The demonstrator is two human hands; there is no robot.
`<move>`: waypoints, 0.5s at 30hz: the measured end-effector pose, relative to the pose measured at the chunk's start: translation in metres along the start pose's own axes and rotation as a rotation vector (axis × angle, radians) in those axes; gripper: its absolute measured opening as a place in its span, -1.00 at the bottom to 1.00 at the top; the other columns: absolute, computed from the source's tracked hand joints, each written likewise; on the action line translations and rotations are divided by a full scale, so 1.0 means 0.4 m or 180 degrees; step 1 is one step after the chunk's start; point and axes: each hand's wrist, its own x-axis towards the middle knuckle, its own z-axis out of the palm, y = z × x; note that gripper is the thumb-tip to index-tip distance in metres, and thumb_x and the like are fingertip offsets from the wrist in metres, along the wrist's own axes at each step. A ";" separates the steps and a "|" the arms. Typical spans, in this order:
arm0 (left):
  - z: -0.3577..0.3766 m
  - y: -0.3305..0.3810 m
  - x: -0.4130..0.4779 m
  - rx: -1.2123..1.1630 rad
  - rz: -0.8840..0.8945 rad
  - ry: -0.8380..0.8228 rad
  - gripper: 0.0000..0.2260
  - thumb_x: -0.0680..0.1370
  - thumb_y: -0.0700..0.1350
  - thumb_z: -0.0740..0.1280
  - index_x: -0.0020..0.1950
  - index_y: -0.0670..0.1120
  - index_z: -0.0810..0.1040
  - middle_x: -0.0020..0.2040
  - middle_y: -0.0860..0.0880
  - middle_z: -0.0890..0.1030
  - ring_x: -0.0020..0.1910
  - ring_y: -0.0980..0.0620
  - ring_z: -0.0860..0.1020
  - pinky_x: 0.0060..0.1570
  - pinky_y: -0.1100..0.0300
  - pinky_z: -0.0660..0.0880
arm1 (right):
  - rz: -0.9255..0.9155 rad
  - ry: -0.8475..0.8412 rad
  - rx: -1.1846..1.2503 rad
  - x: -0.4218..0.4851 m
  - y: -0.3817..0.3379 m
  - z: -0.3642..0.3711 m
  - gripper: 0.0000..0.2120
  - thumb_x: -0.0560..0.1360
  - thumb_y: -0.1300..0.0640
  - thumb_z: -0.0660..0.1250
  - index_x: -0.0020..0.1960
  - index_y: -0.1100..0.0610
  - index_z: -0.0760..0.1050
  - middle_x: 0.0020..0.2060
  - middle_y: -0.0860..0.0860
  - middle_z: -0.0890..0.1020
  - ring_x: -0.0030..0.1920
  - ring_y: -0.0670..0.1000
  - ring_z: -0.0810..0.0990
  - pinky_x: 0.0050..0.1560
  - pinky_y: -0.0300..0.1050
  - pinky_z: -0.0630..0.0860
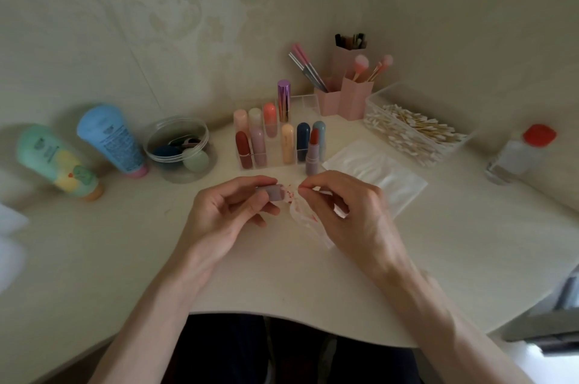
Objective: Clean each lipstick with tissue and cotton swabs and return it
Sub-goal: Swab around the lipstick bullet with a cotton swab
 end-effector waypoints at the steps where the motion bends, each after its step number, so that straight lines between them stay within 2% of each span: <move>1: -0.001 -0.002 0.001 0.0010 0.0014 0.0006 -0.76 0.49 -0.18 0.43 0.15 -0.18 0.69 -0.01 -0.15 0.76 -0.11 -0.07 0.72 -0.16 0.24 0.60 | -0.0043 0.0011 -0.0041 -0.002 0.004 0.003 -0.96 0.61 0.13 0.47 0.05 0.03 0.69 -0.13 -0.18 0.68 -0.21 -0.16 0.61 -0.20 -0.29 0.50; 3: -0.003 -0.007 0.002 -0.0009 0.0011 0.0045 -0.75 0.47 -0.20 0.44 0.13 -0.18 0.69 -0.02 -0.15 0.76 -0.09 -0.06 0.73 -0.09 0.25 0.62 | -0.0130 -0.0006 -0.0135 -0.006 0.008 0.008 -0.94 0.62 0.10 0.45 0.07 0.02 0.69 -0.10 -0.16 0.69 -0.21 -0.15 0.60 -0.20 -0.18 0.56; 4: -0.005 -0.009 0.002 -0.0025 0.0003 0.0071 -0.75 0.46 -0.20 0.44 0.13 -0.18 0.69 -0.02 -0.15 0.76 -0.07 -0.08 0.73 -0.05 0.25 0.63 | -0.0166 -0.0048 -0.0182 -0.007 0.008 0.010 -0.93 0.63 0.09 0.43 0.07 0.02 0.69 -0.10 -0.17 0.69 -0.22 -0.19 0.57 -0.19 -0.20 0.55; 8: -0.007 -0.016 0.002 -0.0068 0.0024 0.0149 -0.76 0.46 -0.23 0.44 0.12 -0.19 0.69 0.00 -0.16 0.76 -0.01 -0.12 0.73 0.01 0.24 0.64 | -0.0314 -0.0232 -0.0357 -0.008 0.001 0.012 -0.95 0.61 0.11 0.46 0.05 0.04 0.69 -0.18 -0.34 0.50 -0.23 -0.42 0.44 -0.14 -0.49 0.32; 12: -0.002 -0.014 0.001 -0.0121 0.0088 0.0198 -0.79 0.47 -0.27 0.43 0.09 -0.21 0.68 -0.04 -0.15 0.76 -0.06 -0.03 0.74 -0.05 0.30 0.62 | -0.0374 -0.0331 -0.0216 -0.008 -0.010 0.005 -0.97 0.59 0.19 0.48 0.02 0.11 0.69 -0.22 -0.46 0.40 -0.22 -0.48 0.44 -0.18 -0.59 0.29; 15: 0.000 -0.012 0.000 -0.0124 0.0104 0.0216 -0.80 0.46 -0.27 0.43 0.08 -0.19 0.69 -0.06 -0.12 0.77 -0.09 0.02 0.73 -0.06 0.32 0.61 | -0.0332 -0.0431 -0.0159 -0.008 -0.016 -0.001 -0.97 0.59 0.18 0.48 0.02 0.10 0.69 -0.28 -0.44 0.40 -0.26 -0.44 0.44 -0.21 -0.58 0.29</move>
